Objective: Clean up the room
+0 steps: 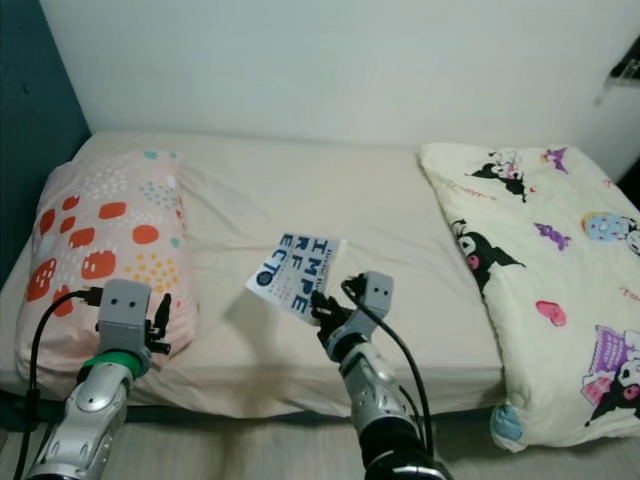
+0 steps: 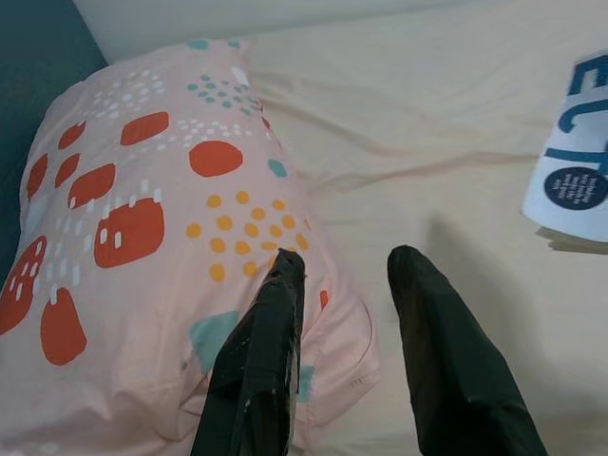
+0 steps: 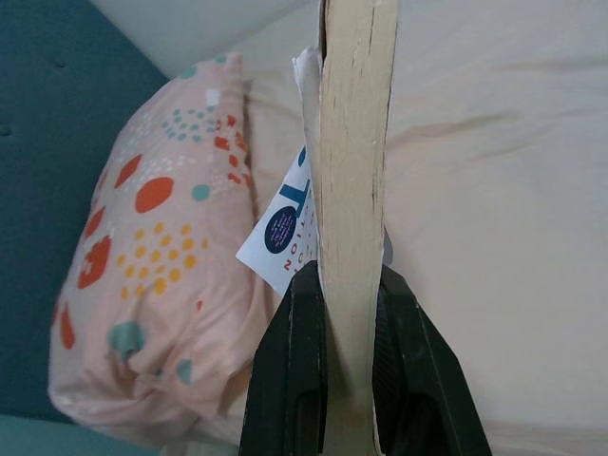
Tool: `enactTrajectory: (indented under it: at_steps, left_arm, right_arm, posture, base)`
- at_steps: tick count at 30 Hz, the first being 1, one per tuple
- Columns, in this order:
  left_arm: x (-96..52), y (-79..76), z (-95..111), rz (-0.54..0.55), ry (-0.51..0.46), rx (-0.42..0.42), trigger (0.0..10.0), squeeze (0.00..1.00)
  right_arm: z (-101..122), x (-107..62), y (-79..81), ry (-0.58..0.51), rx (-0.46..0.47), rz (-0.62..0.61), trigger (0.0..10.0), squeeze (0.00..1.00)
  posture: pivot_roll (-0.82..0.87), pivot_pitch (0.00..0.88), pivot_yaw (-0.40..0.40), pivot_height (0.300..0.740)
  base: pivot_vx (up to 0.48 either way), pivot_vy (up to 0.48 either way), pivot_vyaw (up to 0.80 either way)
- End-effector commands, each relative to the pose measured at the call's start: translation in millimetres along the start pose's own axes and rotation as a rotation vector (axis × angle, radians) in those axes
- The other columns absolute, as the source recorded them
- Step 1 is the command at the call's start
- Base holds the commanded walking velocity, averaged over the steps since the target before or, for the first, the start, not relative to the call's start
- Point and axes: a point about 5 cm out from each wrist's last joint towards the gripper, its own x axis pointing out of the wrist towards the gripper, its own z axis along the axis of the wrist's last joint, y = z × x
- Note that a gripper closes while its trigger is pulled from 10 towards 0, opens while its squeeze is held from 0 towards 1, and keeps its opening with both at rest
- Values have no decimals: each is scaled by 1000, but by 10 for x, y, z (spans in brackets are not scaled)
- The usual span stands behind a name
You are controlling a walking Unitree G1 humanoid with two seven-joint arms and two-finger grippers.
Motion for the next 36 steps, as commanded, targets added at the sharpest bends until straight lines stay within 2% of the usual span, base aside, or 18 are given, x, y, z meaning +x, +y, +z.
enactTrajectory:
  at_steps: [1, 5, 36]
  left_arm:
    - [-25, -20, -63, -8, 30, -6, 10000, 0]
    - [-32, -31, -58, -16, 27, -1, 10000, 0]
    - [-44, -39, -66, -30, 32, 5, 10000, 0]
  right_arm:
    - [41, 28, 28, -10, 18, 20, 10000, 0]
    - [19, 46, 53, 10, 44, 35, 10000, 0]
    - [6, 43, 64, 11, 43, 47, 10000, 0]
  posture:
    - [64, 0, -6, 740]
    - [65, 0, -8, 715]
    - [67, 0, -3, 608]
  base:
    - [0, 0, 0]
    - [0, 0, 0]
    - [0, 0, 0]
